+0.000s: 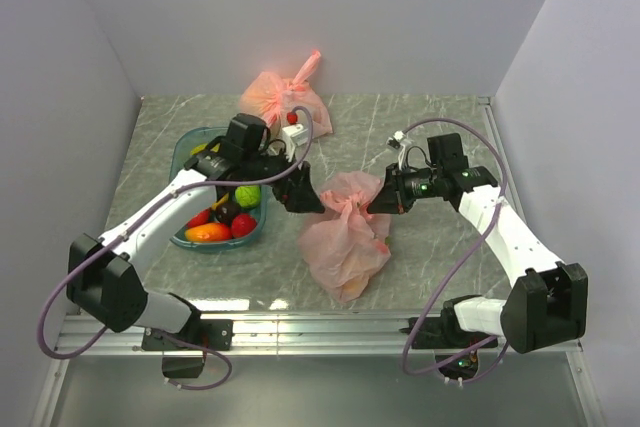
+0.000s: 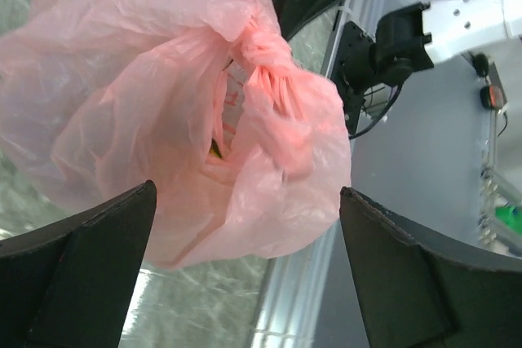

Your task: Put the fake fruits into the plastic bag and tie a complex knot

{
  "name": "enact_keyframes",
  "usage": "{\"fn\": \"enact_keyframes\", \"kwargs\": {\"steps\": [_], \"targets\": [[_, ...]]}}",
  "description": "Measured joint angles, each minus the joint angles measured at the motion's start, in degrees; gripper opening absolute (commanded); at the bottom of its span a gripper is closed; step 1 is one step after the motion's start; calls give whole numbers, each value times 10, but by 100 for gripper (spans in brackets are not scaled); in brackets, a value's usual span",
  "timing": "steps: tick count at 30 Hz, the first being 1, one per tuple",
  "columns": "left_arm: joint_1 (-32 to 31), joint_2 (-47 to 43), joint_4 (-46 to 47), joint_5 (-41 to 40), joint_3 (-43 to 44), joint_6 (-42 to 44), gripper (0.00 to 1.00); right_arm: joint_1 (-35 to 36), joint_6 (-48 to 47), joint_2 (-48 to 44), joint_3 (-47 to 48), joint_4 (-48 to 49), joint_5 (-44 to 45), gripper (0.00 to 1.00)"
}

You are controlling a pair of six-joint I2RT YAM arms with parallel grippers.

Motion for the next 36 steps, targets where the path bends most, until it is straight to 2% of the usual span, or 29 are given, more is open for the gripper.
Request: {"fn": "enact_keyframes", "kwargs": {"steps": [4, 10, 11, 12, 13, 14, 15, 17, 19, 27, 31, 36], "targets": [[-27, 29, -8, -52, 29, -69, 99, 6, 6, -4, 0, 5, 6, 0], [-31, 79, 14, -64, 47, -159, 99, 9, 8, -9, 0, 5, 13, 0], [-32, 83, 21, -63, 47, -170, 95, 9, 8, -9, 0, 5, 14, 0], [-34, 89, 28, -63, 47, -182, 78, 9, 8, -9, 0, 5, 14, 0], [-37, 93, 35, -61, 47, -194, 65, 10, 8, -9, 0, 5, 14, 0], [-39, 98, 40, -57, 47, -202, 41, 10, 7, -9, 0, 4, 15, 0], [-41, 102, 44, -51, 47, -209, 32, 10, 5, -9, 0, 4, 16, 0], [-42, 111, 46, -44, 49, -211, 22, 11, -2, -9, 0, 0, 21, 0], [-40, 118, 44, -33, 49, -213, 1, 11, -13, -9, 0, -7, 29, 0], [29, 110, 9, -16, 47, -191, 0, -9, -99, -11, 35, -82, 74, 0], [59, 92, -33, -59, 46, -146, 0, -33, -146, -21, 38, -104, 107, 0], [63, 40, -51, -147, 11, -86, 0, -53, -200, -49, 9, -101, 164, 0]]}}
